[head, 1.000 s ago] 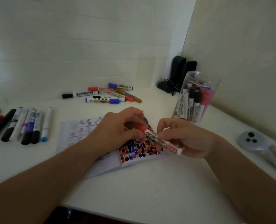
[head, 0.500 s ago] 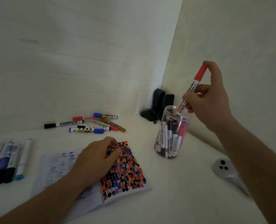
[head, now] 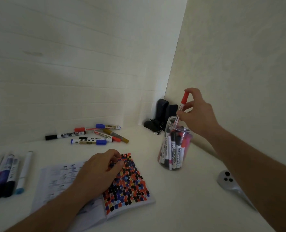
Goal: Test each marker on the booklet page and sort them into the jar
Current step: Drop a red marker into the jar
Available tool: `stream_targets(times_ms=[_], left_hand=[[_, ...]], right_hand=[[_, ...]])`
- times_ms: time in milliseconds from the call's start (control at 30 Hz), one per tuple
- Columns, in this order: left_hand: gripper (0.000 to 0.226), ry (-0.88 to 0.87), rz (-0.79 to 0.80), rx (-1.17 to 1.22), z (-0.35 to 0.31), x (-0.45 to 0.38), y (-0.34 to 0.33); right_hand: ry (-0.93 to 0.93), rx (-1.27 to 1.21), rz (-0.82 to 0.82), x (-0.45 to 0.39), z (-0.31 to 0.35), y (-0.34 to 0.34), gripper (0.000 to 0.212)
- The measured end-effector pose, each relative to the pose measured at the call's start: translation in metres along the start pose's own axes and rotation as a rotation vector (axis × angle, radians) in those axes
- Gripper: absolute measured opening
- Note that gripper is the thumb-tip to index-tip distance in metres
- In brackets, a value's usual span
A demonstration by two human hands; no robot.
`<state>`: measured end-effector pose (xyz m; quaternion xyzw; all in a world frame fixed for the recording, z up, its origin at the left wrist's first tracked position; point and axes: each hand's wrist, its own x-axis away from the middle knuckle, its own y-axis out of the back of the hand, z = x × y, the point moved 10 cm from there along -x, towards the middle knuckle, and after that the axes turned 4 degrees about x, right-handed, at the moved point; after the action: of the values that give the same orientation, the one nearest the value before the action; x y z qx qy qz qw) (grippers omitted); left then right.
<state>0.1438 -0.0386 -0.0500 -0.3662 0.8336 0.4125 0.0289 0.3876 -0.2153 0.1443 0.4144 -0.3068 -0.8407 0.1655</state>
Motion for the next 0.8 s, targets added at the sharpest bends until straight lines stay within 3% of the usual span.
stream_targets(times_ms=[133,200,267,300,400,800], left_hand=[[0.033,0.005,-0.003,-0.008,0.000,0.000,0.000],[0.030,0.000,-0.008,-0.010,-0.001,0.001,0.001],[0.029,-0.004,-0.010,-0.009,-0.002,0.001,0.002],[0.028,-0.008,-0.011,-0.007,-0.002,0.001,0.002],[0.028,-0.018,-0.009,-0.007,-0.004,0.001,0.001],[0.012,-0.036,-0.017,-0.023,-0.003,0.000,0.000]], right_hand=[[-0.034,0.016,0.076,0.002,-0.010,-0.013,0.063],[-0.028,0.074,0.180,0.006,-0.012,-0.025,0.046],[-0.003,0.170,0.214,0.010,-0.013,-0.028,0.015],[0.027,0.231,0.227,0.014,-0.011,-0.030,0.011],[0.061,0.273,0.257,0.024,-0.011,-0.040,0.048],[0.234,0.456,-0.043,0.025,-0.003,-0.045,0.047]])
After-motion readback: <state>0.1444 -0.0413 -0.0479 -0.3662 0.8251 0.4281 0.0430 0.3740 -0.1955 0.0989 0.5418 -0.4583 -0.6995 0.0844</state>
